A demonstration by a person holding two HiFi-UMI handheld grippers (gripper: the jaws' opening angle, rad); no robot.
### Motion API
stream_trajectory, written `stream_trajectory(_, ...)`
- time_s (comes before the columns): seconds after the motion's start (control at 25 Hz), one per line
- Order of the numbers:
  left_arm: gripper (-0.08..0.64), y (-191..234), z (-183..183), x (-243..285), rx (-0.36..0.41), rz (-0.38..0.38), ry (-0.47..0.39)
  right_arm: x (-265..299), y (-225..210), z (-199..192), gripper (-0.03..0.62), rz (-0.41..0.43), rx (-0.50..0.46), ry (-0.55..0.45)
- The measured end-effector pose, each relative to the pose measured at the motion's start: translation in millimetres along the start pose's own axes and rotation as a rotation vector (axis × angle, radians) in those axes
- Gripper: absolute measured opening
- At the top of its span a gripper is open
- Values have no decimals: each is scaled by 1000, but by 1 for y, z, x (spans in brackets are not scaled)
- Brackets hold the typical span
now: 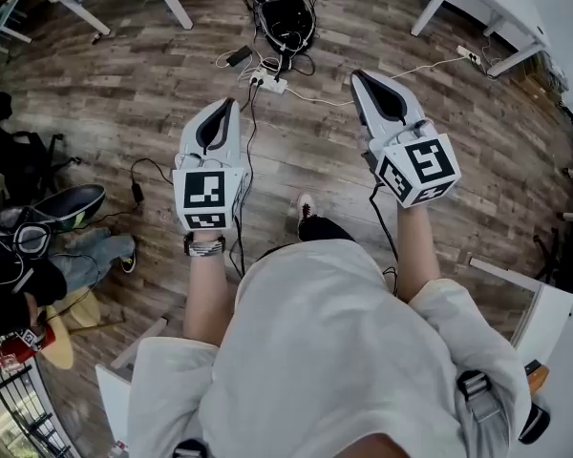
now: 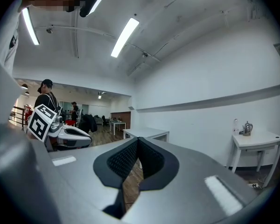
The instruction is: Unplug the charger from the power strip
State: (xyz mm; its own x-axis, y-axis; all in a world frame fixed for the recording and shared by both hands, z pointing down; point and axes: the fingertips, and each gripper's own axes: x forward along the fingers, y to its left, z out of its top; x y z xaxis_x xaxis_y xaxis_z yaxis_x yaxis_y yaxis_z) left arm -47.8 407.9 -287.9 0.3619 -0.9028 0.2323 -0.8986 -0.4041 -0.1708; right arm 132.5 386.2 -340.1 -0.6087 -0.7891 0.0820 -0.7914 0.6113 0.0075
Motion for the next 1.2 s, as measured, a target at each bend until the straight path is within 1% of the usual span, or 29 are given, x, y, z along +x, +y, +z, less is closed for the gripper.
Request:
stream_trajectory(0.24,3,12,3,51,-4,22,13,42,-37,-5,2,27,6,7)
stream_trajectory(0.68,3,27,-12,111,-24,14,64,90,-77,-31,2,28,36,75)
stream_trajectory(0.96,3,55,-24,149,-30,3,90,135,-91,-38,2,33,45,90)
stream_trajectory(1.2,4,84,-36,187,-48,-18,105,178,-106,-45,2,18,39,107)
